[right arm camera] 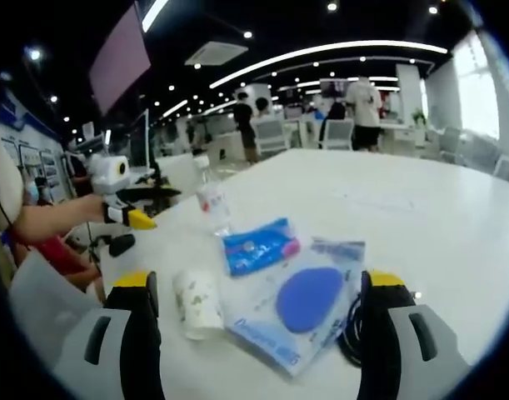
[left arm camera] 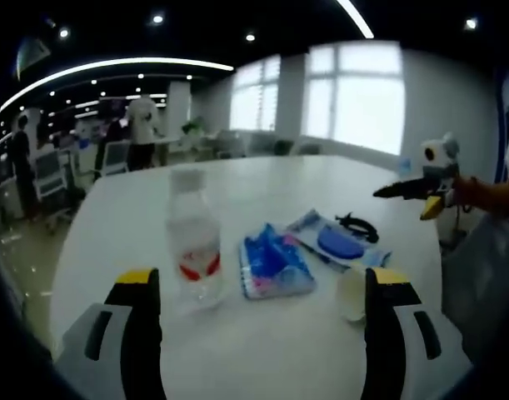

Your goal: Arrange the tabletop items into an orderly group along one side of the table until the central work area is clear of visible clutter.

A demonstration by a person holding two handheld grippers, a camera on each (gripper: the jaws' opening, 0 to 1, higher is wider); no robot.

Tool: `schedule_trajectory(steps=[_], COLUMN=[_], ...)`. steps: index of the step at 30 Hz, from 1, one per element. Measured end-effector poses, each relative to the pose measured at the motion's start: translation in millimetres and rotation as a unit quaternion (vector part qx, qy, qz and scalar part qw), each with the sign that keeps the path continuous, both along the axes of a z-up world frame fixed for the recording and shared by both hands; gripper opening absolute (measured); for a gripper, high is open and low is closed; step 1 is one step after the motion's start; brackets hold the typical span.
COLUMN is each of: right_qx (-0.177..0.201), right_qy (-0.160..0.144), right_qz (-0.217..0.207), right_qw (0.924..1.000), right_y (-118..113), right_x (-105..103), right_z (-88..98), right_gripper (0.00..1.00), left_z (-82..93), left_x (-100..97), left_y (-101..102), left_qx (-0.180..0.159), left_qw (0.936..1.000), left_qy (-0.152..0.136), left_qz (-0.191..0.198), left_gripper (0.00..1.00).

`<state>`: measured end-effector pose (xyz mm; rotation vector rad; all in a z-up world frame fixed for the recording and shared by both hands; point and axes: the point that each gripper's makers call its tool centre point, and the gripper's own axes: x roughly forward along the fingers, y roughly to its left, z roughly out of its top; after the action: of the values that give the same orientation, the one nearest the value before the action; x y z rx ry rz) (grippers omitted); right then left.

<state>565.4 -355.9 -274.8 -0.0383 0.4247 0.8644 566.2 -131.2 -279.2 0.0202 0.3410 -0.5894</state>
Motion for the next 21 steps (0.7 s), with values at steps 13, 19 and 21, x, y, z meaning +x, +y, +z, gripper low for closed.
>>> schedule_trajectory(steps=[13,19,21], right_qx=[0.016,0.015,0.016], right_qy=[0.002,-0.009,-0.012], right_qz=[0.032,0.047,0.050], right_qw=[0.9994,0.9987,0.9985], right_y=[19,28,31], right_x=[20,32,36], right_z=[4.0,9.0,10.6], right_gripper=[0.99,0.99,0.99], left_z=[-3.7,0.8,3.1], left_x=[-18.8,-24.0,-24.9], left_y=[-9,-14,-15], left_qx=[0.012,0.004,0.006], left_qw=[0.9997,0.9998,0.9999], left_qy=[0.019,0.017,0.016], left_qz=[-0.007,-0.001,0.001], left_gripper=[1.00,1.00,1.00])
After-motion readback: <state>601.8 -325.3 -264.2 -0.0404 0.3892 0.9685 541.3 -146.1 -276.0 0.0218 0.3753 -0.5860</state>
